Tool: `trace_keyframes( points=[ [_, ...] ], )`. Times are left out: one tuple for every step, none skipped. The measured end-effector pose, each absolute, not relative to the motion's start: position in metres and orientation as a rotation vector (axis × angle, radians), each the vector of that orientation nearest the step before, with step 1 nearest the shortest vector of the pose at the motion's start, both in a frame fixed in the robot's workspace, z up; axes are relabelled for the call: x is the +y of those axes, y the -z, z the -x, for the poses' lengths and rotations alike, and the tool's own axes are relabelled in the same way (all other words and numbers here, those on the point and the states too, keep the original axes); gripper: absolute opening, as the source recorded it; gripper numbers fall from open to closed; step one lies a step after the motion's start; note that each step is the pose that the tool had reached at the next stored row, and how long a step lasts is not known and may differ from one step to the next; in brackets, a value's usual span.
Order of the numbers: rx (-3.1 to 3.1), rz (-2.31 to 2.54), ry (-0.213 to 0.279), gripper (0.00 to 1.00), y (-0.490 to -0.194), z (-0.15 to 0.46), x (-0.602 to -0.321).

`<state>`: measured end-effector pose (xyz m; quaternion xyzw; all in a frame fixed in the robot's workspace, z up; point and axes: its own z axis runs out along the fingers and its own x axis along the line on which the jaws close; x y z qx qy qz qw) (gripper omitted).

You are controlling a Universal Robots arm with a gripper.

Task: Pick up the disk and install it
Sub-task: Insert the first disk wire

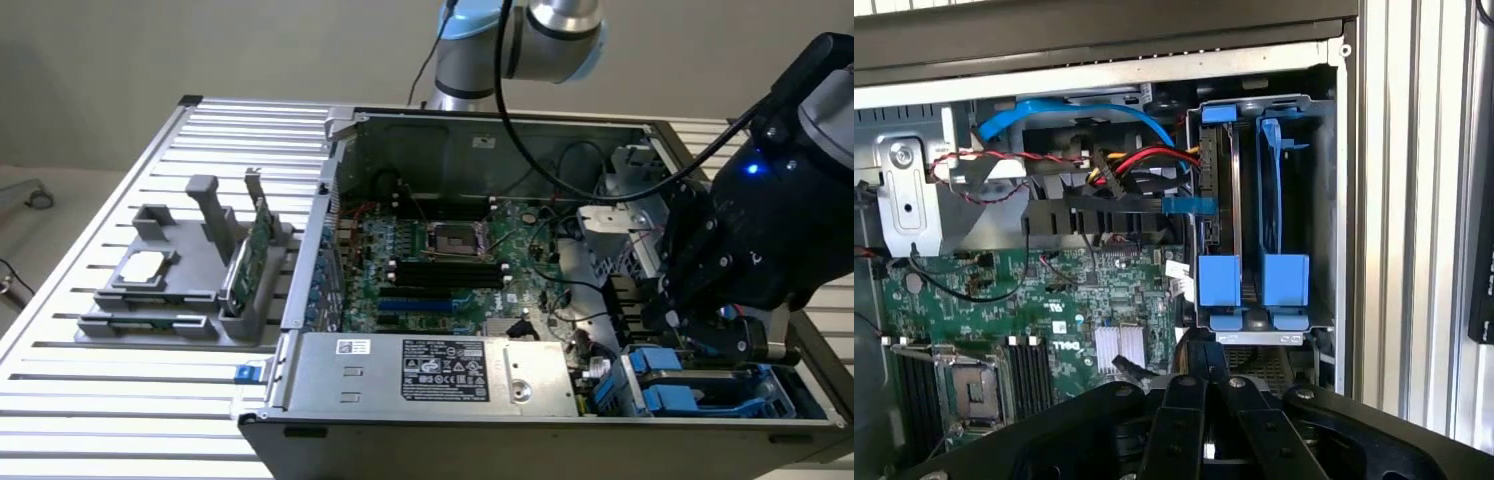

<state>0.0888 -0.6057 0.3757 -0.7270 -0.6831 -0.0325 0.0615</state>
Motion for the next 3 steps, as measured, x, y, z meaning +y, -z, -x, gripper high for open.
trace_keyframes(
  points=[
    [-2.066,2.199,0.098,0.11,-0.3757,-0.0888,-0.6057],
    [-2.066,2.199,0.098,0.11,-0.3757,-0.0888,-0.6057],
    [-2.066,2.199,0.098,0.11,-0.3757,-0.0888,-0.6057]
  ],
)
